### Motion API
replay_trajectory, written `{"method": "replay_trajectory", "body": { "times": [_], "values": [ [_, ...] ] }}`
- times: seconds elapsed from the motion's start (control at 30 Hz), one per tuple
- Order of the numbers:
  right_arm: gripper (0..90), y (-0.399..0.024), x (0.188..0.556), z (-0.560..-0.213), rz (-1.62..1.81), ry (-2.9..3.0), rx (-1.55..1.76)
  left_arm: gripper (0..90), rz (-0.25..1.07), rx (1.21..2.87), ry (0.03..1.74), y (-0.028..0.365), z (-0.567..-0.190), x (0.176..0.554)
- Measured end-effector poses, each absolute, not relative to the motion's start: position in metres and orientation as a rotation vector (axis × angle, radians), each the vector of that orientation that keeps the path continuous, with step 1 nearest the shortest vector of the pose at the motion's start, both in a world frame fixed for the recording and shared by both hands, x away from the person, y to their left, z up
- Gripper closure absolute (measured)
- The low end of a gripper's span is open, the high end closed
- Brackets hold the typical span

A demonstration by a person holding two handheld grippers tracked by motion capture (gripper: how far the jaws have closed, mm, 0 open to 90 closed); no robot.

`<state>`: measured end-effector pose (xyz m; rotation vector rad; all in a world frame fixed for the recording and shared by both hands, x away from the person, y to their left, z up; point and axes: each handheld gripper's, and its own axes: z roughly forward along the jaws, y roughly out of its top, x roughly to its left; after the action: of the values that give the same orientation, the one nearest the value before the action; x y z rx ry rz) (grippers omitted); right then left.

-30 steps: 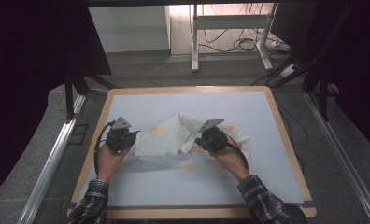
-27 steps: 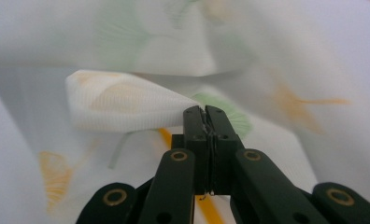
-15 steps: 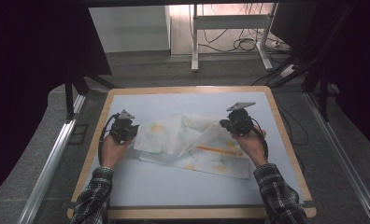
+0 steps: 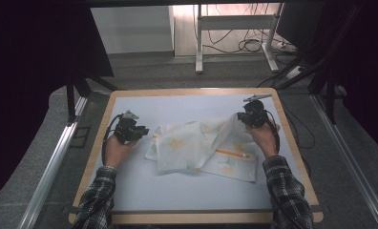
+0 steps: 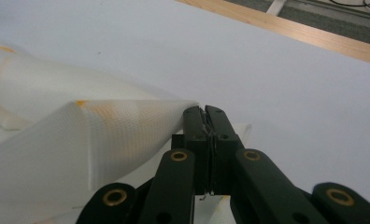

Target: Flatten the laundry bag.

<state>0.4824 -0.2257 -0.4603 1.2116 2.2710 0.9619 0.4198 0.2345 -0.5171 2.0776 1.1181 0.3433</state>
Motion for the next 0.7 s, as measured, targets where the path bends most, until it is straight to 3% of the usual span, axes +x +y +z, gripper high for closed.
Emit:
{"method": "replay_trajectory", "body": {
  "times": [0.17,0.27,0.33,0.43,0.5,0.7],
  "values": [
    [88.2,-0.231,0.482,-0.468,0.959,2.275,1.217,42.3,0.239,2.096,1.059,0.225,-0.525,0.415],
    [88.1,-0.236,0.479,-0.471,0.978,2.270,1.224,39.4,0.244,2.177,1.053,0.212,-0.535,0.415],
    [88.1,-0.238,0.477,-0.471,0.987,2.270,1.222,45.3,0.329,2.233,1.016,0.202,-0.536,0.411],
    [88.0,-0.240,0.473,-0.470,1.001,2.272,1.215,75.7,0.312,2.241,1.003,0.198,-0.535,0.407],
    [87.9,-0.241,0.470,-0.470,1.008,2.277,1.208,86.5,0.294,2.258,0.996,0.197,-0.533,0.403],
    [87.7,-0.244,0.454,-0.467,1.030,2.320,1.156,88.2,0.202,2.314,0.986,0.202,-0.525,0.371]
  ]
}}
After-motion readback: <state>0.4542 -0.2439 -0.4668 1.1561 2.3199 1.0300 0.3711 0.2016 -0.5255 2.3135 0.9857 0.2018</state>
